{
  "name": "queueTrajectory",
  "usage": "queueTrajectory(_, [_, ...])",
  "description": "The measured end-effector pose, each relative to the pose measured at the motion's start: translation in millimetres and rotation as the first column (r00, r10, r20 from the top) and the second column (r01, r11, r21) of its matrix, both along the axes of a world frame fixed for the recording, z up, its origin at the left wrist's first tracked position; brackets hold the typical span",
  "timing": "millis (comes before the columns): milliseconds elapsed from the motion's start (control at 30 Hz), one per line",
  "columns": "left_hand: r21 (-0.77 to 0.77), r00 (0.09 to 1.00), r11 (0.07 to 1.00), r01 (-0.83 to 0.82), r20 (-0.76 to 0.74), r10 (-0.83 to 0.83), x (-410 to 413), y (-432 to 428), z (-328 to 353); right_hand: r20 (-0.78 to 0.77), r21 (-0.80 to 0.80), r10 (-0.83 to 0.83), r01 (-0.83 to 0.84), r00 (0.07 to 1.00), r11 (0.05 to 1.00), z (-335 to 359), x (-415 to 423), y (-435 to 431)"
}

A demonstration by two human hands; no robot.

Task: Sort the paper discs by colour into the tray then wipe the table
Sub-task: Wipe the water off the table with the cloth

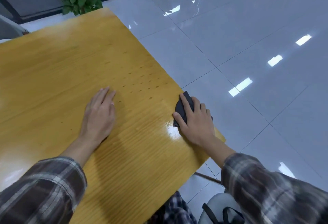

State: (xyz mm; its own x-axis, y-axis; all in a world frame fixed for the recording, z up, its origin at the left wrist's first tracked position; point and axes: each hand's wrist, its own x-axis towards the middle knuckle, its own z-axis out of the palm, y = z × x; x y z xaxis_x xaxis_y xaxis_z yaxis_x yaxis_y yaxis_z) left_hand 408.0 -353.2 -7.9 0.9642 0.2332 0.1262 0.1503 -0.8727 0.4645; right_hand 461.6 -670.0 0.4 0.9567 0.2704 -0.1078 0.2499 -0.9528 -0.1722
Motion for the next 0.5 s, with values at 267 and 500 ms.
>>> queueTrajectory(267, [0.029, 0.996, 0.996, 0.082, 0.026, -0.083, 16.2, -32.0, 2.7, -0.024, -0.055, -0.033, 0.031, 0.999, 0.998, 5.2, -59.4, -55.1])
queueTrajectory(500, [0.019, 0.99, 0.99, 0.142, -0.01, -0.141, 20.6, -45.7, 4.0, -0.036, -0.022, -0.009, 0.008, 0.999, 1.0, 3.1, -5.8, 0.4])
